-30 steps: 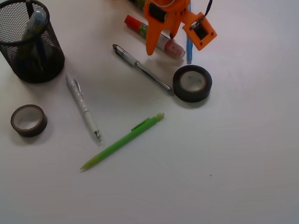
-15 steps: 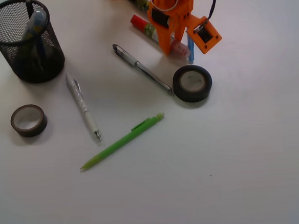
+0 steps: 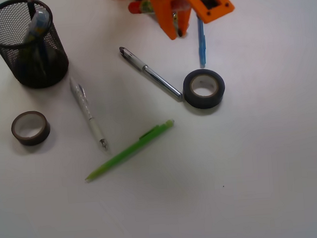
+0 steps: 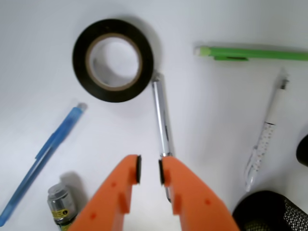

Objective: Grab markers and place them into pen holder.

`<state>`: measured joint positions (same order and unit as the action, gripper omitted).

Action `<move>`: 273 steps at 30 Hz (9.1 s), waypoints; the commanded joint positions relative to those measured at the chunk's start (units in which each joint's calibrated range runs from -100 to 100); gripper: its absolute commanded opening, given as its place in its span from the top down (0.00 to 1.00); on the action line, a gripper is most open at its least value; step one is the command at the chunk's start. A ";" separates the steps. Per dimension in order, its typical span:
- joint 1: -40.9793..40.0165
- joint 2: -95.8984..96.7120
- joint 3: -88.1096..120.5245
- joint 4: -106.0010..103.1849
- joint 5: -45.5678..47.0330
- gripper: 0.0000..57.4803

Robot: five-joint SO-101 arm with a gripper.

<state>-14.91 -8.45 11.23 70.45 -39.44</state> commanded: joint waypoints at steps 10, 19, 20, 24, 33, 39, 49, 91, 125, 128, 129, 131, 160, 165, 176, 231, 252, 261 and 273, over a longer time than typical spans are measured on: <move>17.64 -14.20 -3.71 -19.18 1.03 0.99; 31.54 -17.77 -3.35 -28.37 0.05 0.99; 32.59 -17.35 -2.81 -30.38 0.05 0.99; 35.81 -14.46 -0.09 -37.47 -0.93 0.99; 39.54 -12.25 16.12 -52.61 -5.42 0.99; 40.59 -13.86 21.02 -52.61 -5.47 0.99; 40.14 -16.33 24.91 -52.61 -3.32 0.44; -2.70 -36.90 32.97 6.54 1.32 0.49; -23.86 -25.59 55.80 -17.61 -14.65 0.49; -23.26 -25.59 61.60 -26.10 -14.65 0.49; -22.96 -25.59 63.14 -27.85 -14.65 0.49; -22.66 -25.59 64.49 -28.98 -14.65 0.49; -22.59 -25.59 63.23 -19.80 -14.65 0.99; -22.59 -25.59 62.68 -19.80 -14.41 0.99; -5.99 -25.34 26.63 -7.90 -1.32 0.99; 43.73 -34.69 43.21 -62.05 -8.11 0.94; 38.95 -36.05 21.74 -39.04 8.99 0.38; 23.54 -25.93 5.25 -22.60 17.97 0.38; 7.62 -37.92 19.11 -12.10 38.39 0.38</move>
<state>-4.62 -40.07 25.16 58.44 -7.79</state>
